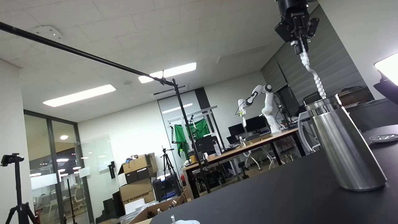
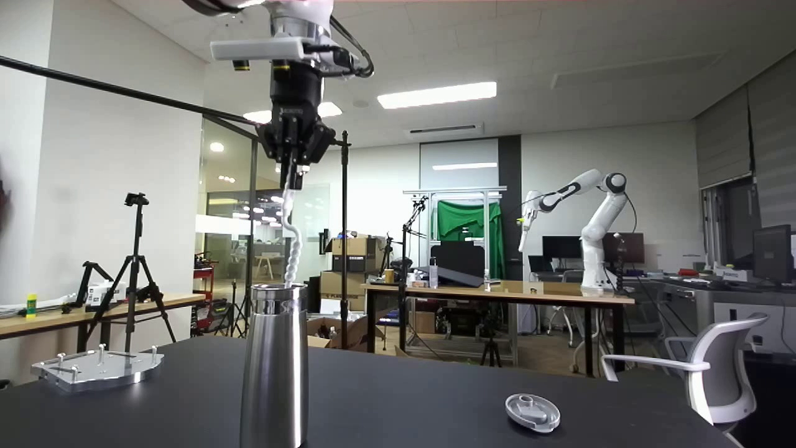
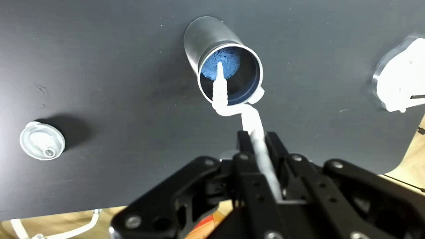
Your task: Use the brush to scrub inside the jar
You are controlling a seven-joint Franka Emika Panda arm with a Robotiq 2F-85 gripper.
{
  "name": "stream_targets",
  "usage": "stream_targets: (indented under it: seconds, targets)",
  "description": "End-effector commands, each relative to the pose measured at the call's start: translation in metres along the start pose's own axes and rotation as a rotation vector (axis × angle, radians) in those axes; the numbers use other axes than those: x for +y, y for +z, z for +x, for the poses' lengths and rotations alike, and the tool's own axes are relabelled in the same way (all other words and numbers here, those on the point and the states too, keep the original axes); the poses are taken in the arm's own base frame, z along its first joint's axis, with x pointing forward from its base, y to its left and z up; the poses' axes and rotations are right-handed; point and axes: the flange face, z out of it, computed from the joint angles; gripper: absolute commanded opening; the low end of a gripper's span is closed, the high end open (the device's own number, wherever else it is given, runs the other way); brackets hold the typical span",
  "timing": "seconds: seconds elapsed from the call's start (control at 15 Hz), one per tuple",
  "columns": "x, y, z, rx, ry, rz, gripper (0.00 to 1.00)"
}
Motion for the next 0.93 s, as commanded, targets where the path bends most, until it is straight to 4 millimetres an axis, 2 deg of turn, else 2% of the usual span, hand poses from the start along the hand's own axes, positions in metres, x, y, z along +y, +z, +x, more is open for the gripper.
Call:
stream_targets:
  seconds: [0.0, 0.2, 0.33, 0.47, 0.73, 0.87]
  targets:
    - [0.011, 0.049, -0.011, -0.034, 0.021, 0.016, 0.04]
    - [0.01, 0.078, -0.017, -0.071, 0.02, 0.012, 0.04]
    - [0.004, 0.077, -0.017, -0.067, -0.003, -0.004, 0.04]
    - [-0.008, 0.051, -0.014, -0.045, -0.039, -0.024, 0.04]
    - [-0.028, -0.026, -0.015, 0.011, -0.117, -0.06, 0.04]
    - [-0.029, -0.044, -0.016, 0.04, -0.124, -0.049, 0.04]
